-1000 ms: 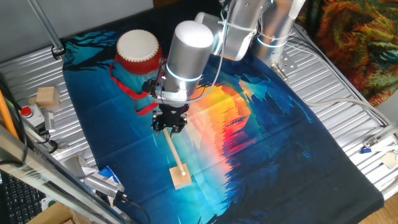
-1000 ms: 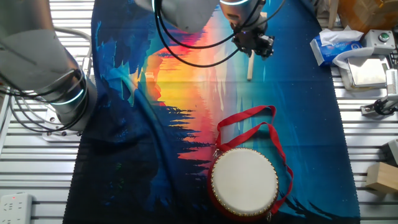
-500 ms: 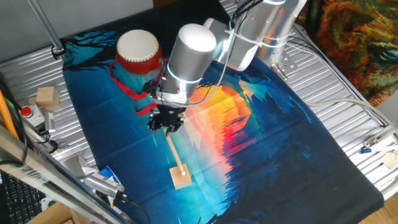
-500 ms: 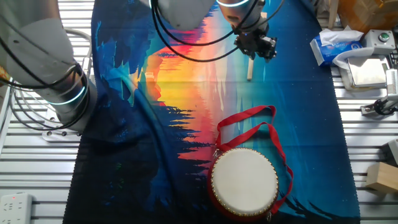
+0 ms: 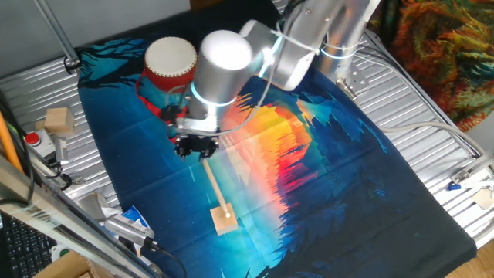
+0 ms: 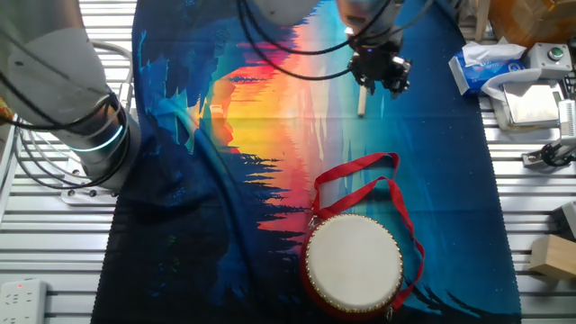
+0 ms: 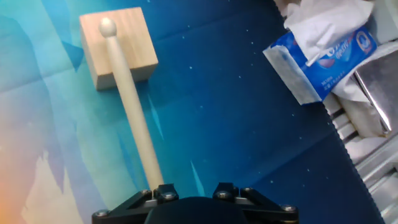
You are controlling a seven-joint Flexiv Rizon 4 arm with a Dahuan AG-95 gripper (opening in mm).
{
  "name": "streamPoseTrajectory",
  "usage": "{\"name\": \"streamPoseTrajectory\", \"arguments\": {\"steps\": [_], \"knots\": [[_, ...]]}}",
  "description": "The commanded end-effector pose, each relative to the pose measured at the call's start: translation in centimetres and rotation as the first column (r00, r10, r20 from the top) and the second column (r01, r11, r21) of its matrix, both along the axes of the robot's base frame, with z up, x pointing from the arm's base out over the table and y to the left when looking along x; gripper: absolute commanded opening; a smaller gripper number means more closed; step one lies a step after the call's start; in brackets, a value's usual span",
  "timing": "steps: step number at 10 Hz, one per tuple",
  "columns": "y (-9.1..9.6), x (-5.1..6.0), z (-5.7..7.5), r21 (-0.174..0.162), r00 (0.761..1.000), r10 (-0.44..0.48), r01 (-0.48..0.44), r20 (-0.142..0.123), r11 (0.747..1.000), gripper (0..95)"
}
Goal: Play the drum
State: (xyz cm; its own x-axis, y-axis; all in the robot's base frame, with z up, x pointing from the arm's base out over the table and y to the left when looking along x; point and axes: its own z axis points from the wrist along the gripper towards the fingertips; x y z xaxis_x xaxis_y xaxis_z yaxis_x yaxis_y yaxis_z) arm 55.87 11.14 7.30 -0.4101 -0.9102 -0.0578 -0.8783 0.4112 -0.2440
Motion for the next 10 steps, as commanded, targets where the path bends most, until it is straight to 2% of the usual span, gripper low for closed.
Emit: {"name": "streamPoseTrajectory", "arguments": {"steps": [1, 2, 3, 4, 5, 7, 8, 10], "knots": [[3.53, -2.16, -0.89, 0.146, 0.981, 0.054, -0.027, -0.184, 0.989, 38.0], [3.53, -2.16, -0.89, 0.15, 0.981, 0.06, -0.033, -0.185, 0.988, 38.0], [3.53, -2.16, -0.89, 0.163, 0.979, 0.076, -0.045, -0.191, 0.986, 57.0], [3.53, -2.16, -0.89, 0.175, 0.978, 0.085, -0.052, -0.191, 0.983, 57.0], [3.53, -2.16, -0.89, 0.191, 0.975, 0.089, -0.05, -0.202, 0.98, 57.0], [3.53, -2.16, -0.89, 0.149, 0.976, 0.093, -0.063, -0.199, 0.987, 57.0], [3.53, -2.16, -0.89, 0.143, 0.976, 0.092, -0.064, -0.198, 0.988, 57.0], [3.53, -2.16, -0.89, 0.107, 0.977, 0.091, -0.071, -0.193, 0.992, 57.0]]}}
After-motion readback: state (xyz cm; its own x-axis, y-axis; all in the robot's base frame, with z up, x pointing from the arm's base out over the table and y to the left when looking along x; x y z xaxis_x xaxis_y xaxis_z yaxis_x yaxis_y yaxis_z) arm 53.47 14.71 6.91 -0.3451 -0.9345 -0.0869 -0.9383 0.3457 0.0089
